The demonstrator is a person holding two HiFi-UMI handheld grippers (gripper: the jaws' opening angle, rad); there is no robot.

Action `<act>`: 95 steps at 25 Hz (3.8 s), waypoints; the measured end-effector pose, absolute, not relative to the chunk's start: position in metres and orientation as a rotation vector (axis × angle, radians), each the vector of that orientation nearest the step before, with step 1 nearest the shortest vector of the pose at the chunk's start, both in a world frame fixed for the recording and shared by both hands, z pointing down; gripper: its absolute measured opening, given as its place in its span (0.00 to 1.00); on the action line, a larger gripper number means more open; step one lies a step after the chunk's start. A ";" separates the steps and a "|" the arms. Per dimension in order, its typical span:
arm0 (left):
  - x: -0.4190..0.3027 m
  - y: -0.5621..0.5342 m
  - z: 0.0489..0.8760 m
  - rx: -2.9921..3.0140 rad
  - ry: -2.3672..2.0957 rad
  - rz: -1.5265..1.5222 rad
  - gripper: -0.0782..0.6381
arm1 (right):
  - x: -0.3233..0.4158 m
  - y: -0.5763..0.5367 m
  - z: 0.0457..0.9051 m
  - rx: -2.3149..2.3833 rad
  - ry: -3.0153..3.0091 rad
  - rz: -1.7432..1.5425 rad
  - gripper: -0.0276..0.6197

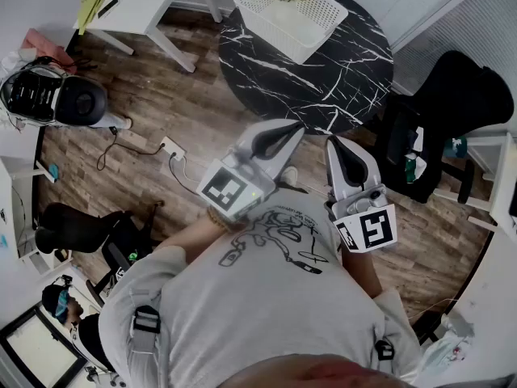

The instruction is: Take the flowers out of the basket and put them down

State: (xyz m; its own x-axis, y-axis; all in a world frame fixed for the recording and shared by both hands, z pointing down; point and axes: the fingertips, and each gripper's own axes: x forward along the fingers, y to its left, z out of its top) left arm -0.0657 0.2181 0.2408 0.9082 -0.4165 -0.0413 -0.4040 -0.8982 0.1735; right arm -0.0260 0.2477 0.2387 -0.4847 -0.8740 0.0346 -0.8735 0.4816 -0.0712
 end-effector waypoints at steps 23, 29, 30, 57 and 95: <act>-0.035 0.222 0.251 2.864 -0.676 -0.080 0.11 | 0.006 0.252 0.246 -1.525 2.685 -0.179 0.05; -0.023 0.225 0.259 2.839 -0.699 -0.078 0.11 | 0.020 0.252 0.260 -1.511 2.711 -0.197 0.05; -0.022 0.225 0.262 2.837 -0.703 -0.071 0.11 | 0.021 0.253 0.261 -1.510 2.711 -0.198 0.05; -0.042 0.135 0.274 2.824 -0.744 -0.050 0.11 | 0.001 0.166 0.273 -1.469 2.733 -0.217 0.05; -0.091 -0.089 0.293 2.847 -0.519 0.064 0.11 | -0.057 -0.062 0.279 -1.605 2.684 -0.238 0.05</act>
State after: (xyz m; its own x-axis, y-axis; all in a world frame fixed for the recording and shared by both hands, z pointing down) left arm -0.0908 -0.0890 0.2933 0.9357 -0.3419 0.0868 -0.3527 -0.9063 0.2329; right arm -0.0570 -0.0623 0.2791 -0.4761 -0.8763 0.0731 -0.8755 0.4646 -0.1325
